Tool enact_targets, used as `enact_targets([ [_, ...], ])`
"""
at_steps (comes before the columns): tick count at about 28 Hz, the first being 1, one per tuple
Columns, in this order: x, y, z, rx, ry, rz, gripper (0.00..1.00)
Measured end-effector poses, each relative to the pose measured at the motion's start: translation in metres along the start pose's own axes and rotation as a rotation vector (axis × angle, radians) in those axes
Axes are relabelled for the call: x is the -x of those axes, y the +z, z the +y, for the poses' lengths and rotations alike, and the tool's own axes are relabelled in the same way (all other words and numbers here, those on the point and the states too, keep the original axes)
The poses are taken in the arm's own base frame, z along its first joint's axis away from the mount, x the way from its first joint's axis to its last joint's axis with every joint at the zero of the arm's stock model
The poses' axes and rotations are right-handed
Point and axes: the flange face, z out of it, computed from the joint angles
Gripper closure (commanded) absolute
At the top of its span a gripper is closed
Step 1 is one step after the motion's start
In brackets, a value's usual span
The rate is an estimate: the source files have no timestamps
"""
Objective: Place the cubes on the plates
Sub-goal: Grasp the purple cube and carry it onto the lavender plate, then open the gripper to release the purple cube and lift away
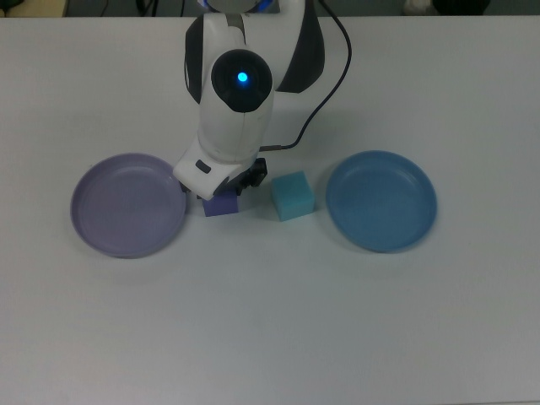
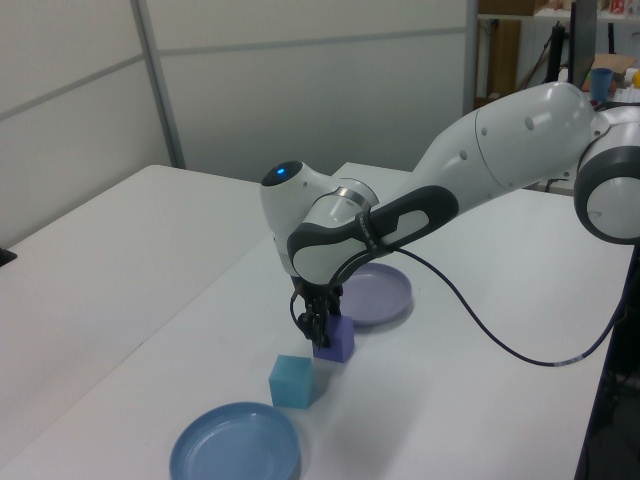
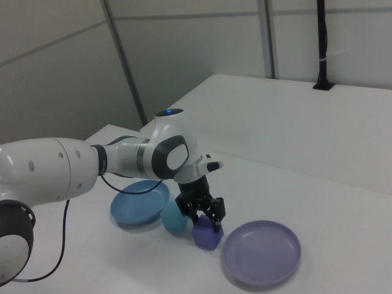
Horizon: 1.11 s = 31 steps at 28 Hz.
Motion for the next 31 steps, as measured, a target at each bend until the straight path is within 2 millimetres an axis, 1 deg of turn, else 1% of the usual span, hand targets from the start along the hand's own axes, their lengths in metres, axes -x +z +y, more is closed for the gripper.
enact_targets([
  [1,0.0,-0.001,-0.001,0.002,-0.002,0.001,0.77],
  [2,0.0,-0.001,-0.001,0.005,-0.005,0.001,0.86],
  [8,-0.002,-0.004,-0.008,0.025,-0.013,0.007,0.86],
  [10,-0.003,-0.011,-0.007,0.025,0.022,0.02,0.86],
  [11,-0.004,-0.017,-0.004,0.022,0.051,0.032,0.86],
  [12,-0.005,-0.025,-0.001,0.017,0.079,0.045,0.86],
  [13,-0.005,-0.038,0.007,0.003,0.118,0.068,0.86],
  [16,0.0,-0.061,0.025,-0.032,0.192,0.101,0.85],
  [17,0.003,-0.066,0.031,-0.041,0.219,0.105,0.85],
  [18,0.007,-0.072,0.042,-0.05,0.26,0.103,0.85],
  [20,0.013,-0.076,0.056,-0.055,0.31,0.099,0.85],
  [23,0.019,-0.072,0.078,-0.057,0.38,0.09,0.84],
  [24,0.021,-0.068,0.089,-0.058,0.404,0.083,0.84],
  [28,0.027,-0.05,0.113,-0.06,0.454,0.055,0.82],
  [29,0.028,-0.045,0.117,-0.06,0.467,0.047,0.8],
  [31,0.029,-0.032,0.124,-0.062,0.498,0.028,0.71],
])
